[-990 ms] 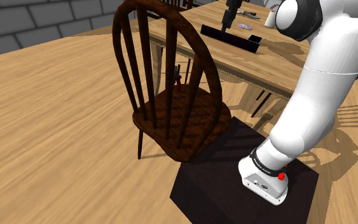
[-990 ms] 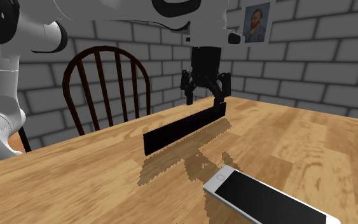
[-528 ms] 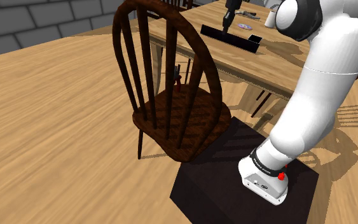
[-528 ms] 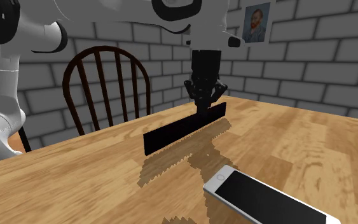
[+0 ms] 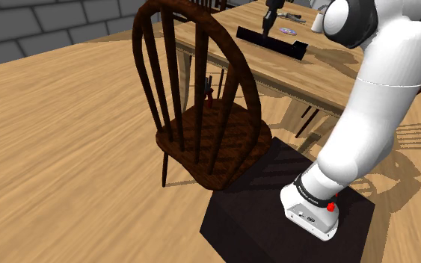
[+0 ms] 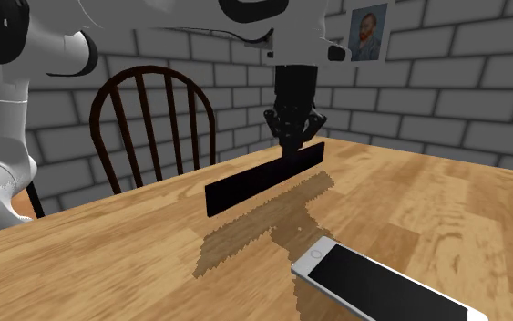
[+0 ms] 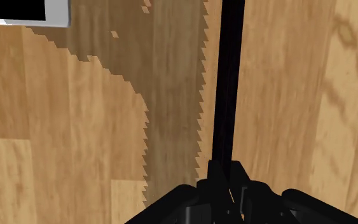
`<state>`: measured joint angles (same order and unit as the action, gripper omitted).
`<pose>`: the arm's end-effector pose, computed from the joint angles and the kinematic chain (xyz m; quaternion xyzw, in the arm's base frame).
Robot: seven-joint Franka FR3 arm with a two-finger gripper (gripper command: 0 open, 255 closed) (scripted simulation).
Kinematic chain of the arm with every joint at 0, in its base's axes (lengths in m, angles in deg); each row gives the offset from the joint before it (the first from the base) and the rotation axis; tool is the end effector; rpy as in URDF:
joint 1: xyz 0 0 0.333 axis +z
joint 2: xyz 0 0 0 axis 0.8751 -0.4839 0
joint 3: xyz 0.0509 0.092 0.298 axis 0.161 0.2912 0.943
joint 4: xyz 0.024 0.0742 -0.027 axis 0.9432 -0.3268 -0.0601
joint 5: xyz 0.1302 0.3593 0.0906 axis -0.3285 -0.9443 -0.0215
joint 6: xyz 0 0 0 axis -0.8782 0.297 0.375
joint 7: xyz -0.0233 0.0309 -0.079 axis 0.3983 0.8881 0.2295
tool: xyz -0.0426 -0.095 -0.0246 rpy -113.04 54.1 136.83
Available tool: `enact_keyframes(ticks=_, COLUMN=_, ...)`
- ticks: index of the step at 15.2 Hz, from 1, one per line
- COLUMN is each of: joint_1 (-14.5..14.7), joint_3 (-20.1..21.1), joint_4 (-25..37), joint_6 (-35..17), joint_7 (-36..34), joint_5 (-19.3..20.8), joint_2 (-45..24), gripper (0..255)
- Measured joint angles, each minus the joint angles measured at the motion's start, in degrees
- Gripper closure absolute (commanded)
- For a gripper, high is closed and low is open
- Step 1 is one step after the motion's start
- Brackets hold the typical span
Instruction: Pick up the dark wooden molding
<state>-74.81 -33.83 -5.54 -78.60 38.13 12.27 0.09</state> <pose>0.5493 -0.3474 0.5586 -0.9936 -0.1116 0.0164 0.0002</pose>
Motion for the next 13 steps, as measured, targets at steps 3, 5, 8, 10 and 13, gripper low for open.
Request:
enact_keyframes(ticks=3, joint_1=-0.4, joint_3=0.0, joint_4=3.2, joint_6=2.6, joint_7=0.0, joint_5=-0.2, joint_2=-0.6, gripper=255)
enact_keyframes(ticks=5, joint_1=-0.7, joint_3=-0.1, joint_4=5.3, joint_6=4.3, joint_7=0.1, joint_5=-0.4, joint_2=-1.0, gripper=255)
enact_keyframes(ticks=8, joint_1=-1.4, joint_3=-0.1, joint_4=9.6, joint_6=7.3, joint_7=0.3, joint_5=-0.9, joint_2=-2.4, gripper=255)
enact_keyframes(ticks=10, joint_1=-1.8, joint_3=-0.1, joint_4=11.9, joint_6=9.2, joint_7=0.4, joint_5=-1.1, joint_2=-2.8, gripper=255)
enact_keyframes(ticks=13, joint_1=-2.7, joint_3=-0.1, joint_4=16.7, joint_6=12.3, joint_7=0.4, joint_5=-1.8, joint_2=-4.5, gripper=255)
